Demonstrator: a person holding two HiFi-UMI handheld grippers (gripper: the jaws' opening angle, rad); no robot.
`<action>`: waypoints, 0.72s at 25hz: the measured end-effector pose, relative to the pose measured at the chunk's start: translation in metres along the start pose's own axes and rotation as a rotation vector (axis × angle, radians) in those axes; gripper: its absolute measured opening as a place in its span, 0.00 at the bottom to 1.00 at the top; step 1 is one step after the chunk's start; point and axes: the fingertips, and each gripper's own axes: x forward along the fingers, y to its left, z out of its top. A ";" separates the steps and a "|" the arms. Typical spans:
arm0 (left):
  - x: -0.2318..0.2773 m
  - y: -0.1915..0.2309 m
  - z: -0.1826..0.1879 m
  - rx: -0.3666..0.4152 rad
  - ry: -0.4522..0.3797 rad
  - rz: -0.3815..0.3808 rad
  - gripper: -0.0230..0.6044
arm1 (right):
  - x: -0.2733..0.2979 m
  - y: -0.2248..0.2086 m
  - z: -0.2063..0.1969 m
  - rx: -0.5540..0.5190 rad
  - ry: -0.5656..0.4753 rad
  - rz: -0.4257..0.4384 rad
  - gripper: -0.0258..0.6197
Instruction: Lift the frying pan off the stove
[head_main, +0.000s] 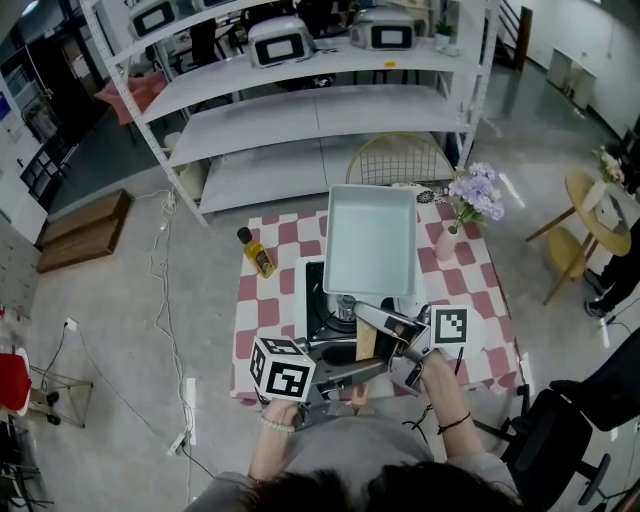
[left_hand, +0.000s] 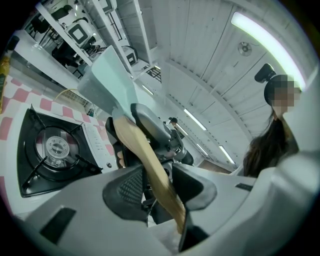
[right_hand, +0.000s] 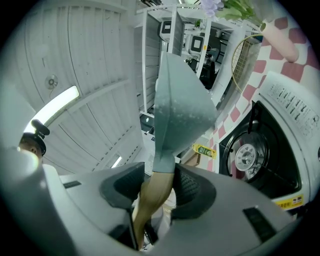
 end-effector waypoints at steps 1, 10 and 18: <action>0.001 -0.001 0.001 0.004 0.000 -0.001 0.32 | -0.001 0.001 0.001 -0.002 -0.002 0.002 0.32; 0.004 -0.012 0.005 0.043 -0.002 -0.009 0.32 | -0.007 0.015 0.006 -0.025 -0.014 0.019 0.32; 0.006 -0.021 0.013 0.071 -0.011 -0.019 0.32 | -0.009 0.028 0.013 -0.051 -0.018 0.031 0.32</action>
